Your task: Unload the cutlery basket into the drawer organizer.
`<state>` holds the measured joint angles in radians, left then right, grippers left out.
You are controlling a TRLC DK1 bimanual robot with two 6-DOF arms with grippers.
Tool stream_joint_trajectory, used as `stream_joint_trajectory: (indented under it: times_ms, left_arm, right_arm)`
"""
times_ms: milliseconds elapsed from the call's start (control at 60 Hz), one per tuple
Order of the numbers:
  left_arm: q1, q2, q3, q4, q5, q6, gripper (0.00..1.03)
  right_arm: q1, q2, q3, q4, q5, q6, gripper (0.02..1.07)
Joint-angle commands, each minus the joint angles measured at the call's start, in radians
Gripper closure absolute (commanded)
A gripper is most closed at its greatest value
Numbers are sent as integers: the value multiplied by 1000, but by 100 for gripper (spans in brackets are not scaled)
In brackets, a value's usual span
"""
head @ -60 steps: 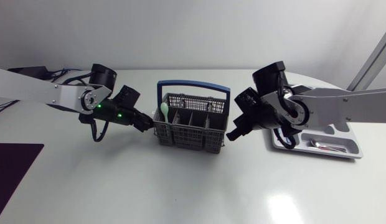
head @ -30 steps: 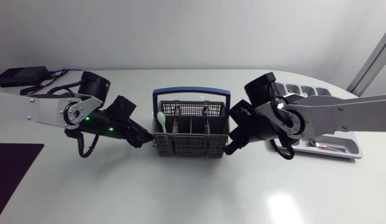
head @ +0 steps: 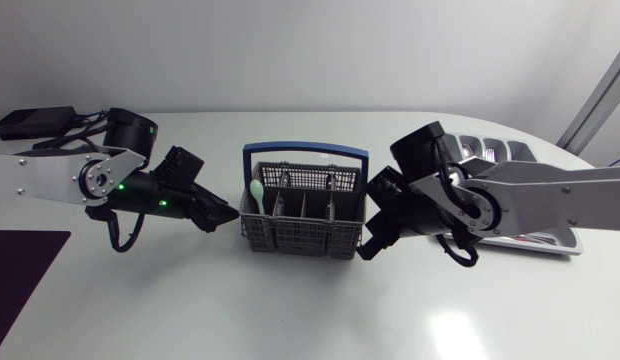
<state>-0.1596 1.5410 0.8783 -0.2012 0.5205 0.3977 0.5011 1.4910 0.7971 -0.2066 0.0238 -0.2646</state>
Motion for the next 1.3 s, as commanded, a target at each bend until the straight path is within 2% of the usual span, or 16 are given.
stream_joint_trajectory:
  times_ms: [0,100,150,200,367,583,833,1000,1133,1183,1283]
  left_arm:
    - [31,-44,-10,-21,16,23,43]
    - [71,-111,-7,-60,44,13,43]
    - [77,-139,-6,-76,62,-2,43]
    - [75,-165,-2,-93,76,-17,43]
    - [11,-242,10,-124,88,-92,44]
    - [-58,-214,45,-121,85,-143,44]
    - [-35,-176,24,-78,85,-134,44]
    - [-54,-165,2,-53,84,-155,44]
    - [-103,-148,-22,0,21,-206,44]
    - [-129,-139,-25,28,-34,-237,44]
    - [-156,-122,-22,37,-82,-273,44]
  right_arm:
    - [-15,-46,-35,-8,8,13,63]
    - [-33,-86,-53,-30,8,8,29]
    - [-41,-94,-58,-39,7,8,21]
    - [-47,-101,-61,-43,7,8,18]
    - [-56,-115,-64,-56,7,8,18]
    - [-45,-149,-44,-97,4,27,18]
    - [31,-224,19,-163,7,44,16]
    - [39,-225,27,-168,7,47,16]
    - [39,-213,19,-160,7,53,16]
    - [39,-209,17,-159,8,56,16]
    - [39,-206,17,-159,11,57,16]
